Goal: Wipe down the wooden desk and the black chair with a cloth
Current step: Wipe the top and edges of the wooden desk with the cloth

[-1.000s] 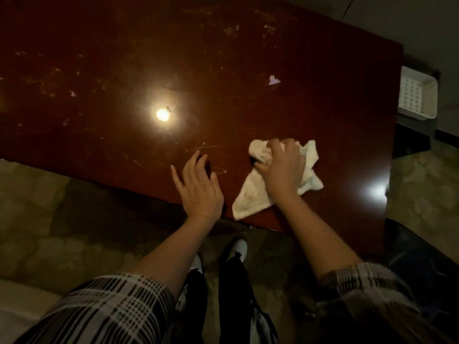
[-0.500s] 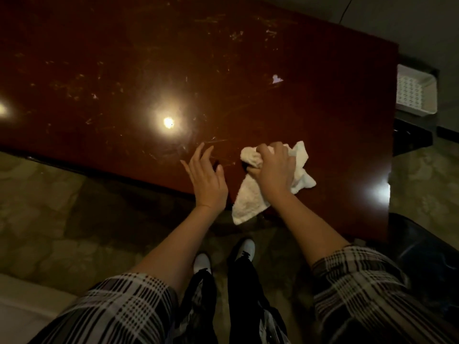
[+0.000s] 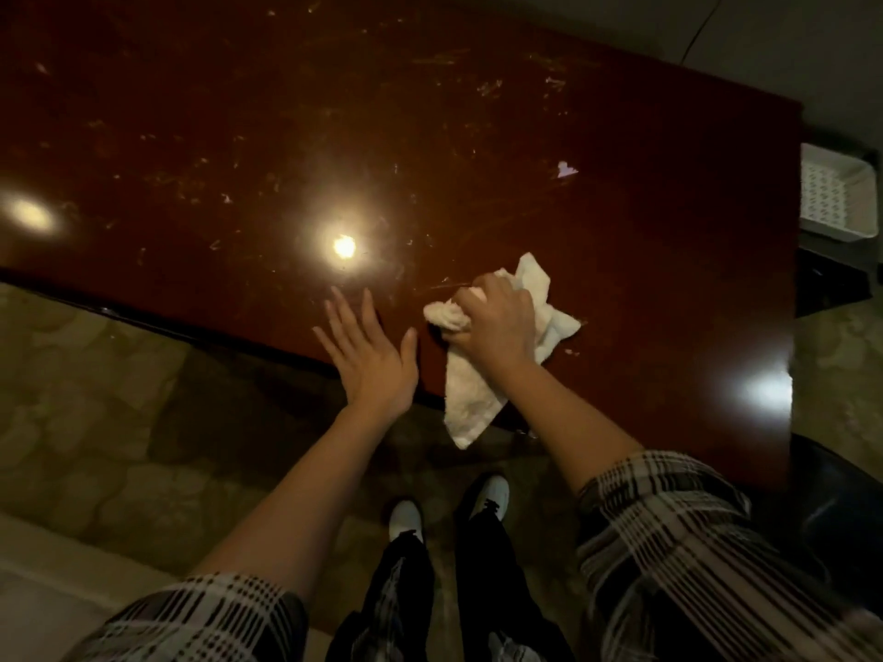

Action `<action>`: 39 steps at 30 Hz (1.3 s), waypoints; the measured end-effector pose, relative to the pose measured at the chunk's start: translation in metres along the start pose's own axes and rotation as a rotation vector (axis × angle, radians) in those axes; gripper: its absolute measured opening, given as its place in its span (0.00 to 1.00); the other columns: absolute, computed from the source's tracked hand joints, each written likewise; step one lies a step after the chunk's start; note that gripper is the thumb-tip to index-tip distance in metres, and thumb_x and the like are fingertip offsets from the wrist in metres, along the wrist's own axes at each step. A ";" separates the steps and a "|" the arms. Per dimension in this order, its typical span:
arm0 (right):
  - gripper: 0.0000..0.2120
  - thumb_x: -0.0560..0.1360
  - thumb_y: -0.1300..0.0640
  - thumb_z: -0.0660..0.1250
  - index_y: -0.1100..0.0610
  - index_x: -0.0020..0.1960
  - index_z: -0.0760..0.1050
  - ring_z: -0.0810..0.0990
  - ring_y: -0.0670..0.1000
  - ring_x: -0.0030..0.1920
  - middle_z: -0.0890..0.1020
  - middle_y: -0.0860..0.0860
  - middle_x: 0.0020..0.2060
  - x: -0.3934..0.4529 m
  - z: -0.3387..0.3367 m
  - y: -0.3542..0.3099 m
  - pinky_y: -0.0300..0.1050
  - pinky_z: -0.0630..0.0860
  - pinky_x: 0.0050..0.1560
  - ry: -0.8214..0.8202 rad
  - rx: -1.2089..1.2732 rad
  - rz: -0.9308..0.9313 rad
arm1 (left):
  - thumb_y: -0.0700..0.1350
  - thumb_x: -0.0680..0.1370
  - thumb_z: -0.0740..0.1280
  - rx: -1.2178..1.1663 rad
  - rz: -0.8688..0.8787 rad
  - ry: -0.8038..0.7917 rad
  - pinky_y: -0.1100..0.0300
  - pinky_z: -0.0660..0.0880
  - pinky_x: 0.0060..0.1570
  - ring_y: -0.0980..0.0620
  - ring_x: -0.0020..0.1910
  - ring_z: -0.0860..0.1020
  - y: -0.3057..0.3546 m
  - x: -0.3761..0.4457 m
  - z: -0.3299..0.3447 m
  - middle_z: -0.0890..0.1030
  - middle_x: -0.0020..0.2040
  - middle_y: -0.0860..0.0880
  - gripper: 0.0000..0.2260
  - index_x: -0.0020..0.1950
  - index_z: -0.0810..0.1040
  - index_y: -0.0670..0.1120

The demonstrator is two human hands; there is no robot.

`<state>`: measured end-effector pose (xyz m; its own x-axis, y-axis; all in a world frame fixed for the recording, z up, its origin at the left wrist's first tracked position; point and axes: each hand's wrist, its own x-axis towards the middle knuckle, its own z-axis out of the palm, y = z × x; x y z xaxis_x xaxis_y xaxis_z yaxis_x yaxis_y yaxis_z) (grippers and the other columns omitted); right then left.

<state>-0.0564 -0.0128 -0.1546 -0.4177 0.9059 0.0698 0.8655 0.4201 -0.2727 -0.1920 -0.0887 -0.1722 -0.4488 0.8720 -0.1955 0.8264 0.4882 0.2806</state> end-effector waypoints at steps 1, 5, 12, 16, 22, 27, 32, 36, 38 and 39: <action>0.20 0.59 0.48 0.79 0.54 0.47 0.78 0.76 0.58 0.49 0.78 0.56 0.49 -0.001 0.001 -0.001 0.50 0.69 0.44 -0.009 0.004 0.002 | 0.58 0.80 0.53 -0.018 -0.044 -0.023 0.42 0.34 0.70 0.40 0.74 0.35 0.001 0.003 -0.004 0.34 0.75 0.38 0.35 0.77 0.40 0.43; 0.22 0.55 0.50 0.81 0.53 0.46 0.77 0.77 0.57 0.49 0.79 0.55 0.49 -0.048 0.003 -0.005 0.49 0.71 0.44 -0.006 0.034 -0.029 | 0.61 0.80 0.47 0.088 -0.100 -0.093 0.41 0.33 0.70 0.40 0.73 0.32 -0.008 0.016 -0.018 0.31 0.74 0.39 0.34 0.76 0.35 0.44; 0.23 0.54 0.49 0.81 0.52 0.45 0.78 0.78 0.57 0.46 0.79 0.54 0.46 -0.029 0.010 -0.012 0.49 0.71 0.42 0.017 0.018 -0.060 | 0.68 0.76 0.43 0.113 -0.144 -0.249 0.36 0.32 0.66 0.39 0.71 0.29 -0.016 0.028 -0.019 0.27 0.72 0.41 0.36 0.75 0.32 0.49; 0.19 0.60 0.48 0.78 0.53 0.47 0.78 0.76 0.58 0.49 0.78 0.55 0.47 0.028 0.015 -0.028 0.50 0.69 0.44 0.039 0.017 0.081 | 0.69 0.76 0.44 0.110 -0.166 -0.275 0.35 0.31 0.65 0.39 0.71 0.28 -0.016 0.029 -0.022 0.26 0.72 0.42 0.38 0.75 0.32 0.49; 0.22 0.55 0.49 0.81 0.51 0.46 0.78 0.77 0.56 0.48 0.79 0.54 0.47 -0.038 0.014 -0.029 0.50 0.72 0.44 0.013 0.039 0.037 | 0.67 0.76 0.43 0.079 -0.137 -0.288 0.35 0.30 0.64 0.39 0.70 0.27 -0.016 0.027 -0.026 0.25 0.72 0.41 0.36 0.75 0.33 0.49; 0.23 0.54 0.50 0.82 0.52 0.44 0.78 0.78 0.56 0.45 0.80 0.54 0.46 -0.028 0.016 -0.025 0.48 0.73 0.42 0.014 0.004 -0.031 | 0.67 0.76 0.42 0.076 -0.133 -0.300 0.34 0.30 0.64 0.39 0.70 0.26 -0.017 0.029 -0.024 0.23 0.70 0.42 0.36 0.75 0.31 0.50; 0.18 0.62 0.49 0.76 0.53 0.49 0.78 0.74 0.57 0.51 0.77 0.55 0.49 0.053 0.014 -0.030 0.49 0.66 0.45 0.036 0.027 0.110 | 0.66 0.77 0.43 0.058 -0.119 -0.276 0.35 0.29 0.63 0.39 0.70 0.27 -0.017 0.028 -0.024 0.25 0.71 0.42 0.35 0.74 0.30 0.50; 0.18 0.63 0.50 0.76 0.52 0.50 0.77 0.73 0.55 0.52 0.77 0.53 0.51 0.033 0.012 -0.031 0.49 0.66 0.46 0.026 0.053 0.174 | 0.65 0.78 0.42 0.048 -0.118 -0.241 0.36 0.29 0.64 0.39 0.70 0.27 -0.016 0.026 -0.023 0.25 0.71 0.41 0.34 0.74 0.30 0.49; 0.20 0.58 0.51 0.79 0.52 0.47 0.78 0.75 0.55 0.49 0.78 0.53 0.48 -0.003 0.014 -0.026 0.48 0.68 0.44 0.057 0.035 0.181 | 0.65 0.78 0.42 0.041 -0.122 -0.217 0.36 0.30 0.65 0.39 0.71 0.27 -0.015 0.024 -0.023 0.26 0.72 0.41 0.34 0.74 0.30 0.48; 0.21 0.56 0.51 0.80 0.52 0.46 0.78 0.76 0.56 0.48 0.78 0.53 0.47 -0.018 0.014 -0.024 0.48 0.68 0.43 0.060 0.027 0.178 | 0.64 0.78 0.41 0.037 -0.122 -0.193 0.37 0.31 0.66 0.39 0.71 0.28 -0.015 0.022 -0.023 0.26 0.72 0.40 0.34 0.74 0.30 0.47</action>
<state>-0.0733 -0.0398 -0.1625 -0.2410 0.9676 0.0753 0.9160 0.2524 -0.3119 -0.2219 -0.0754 -0.1593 -0.4756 0.7819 -0.4030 0.7835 0.5848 0.2101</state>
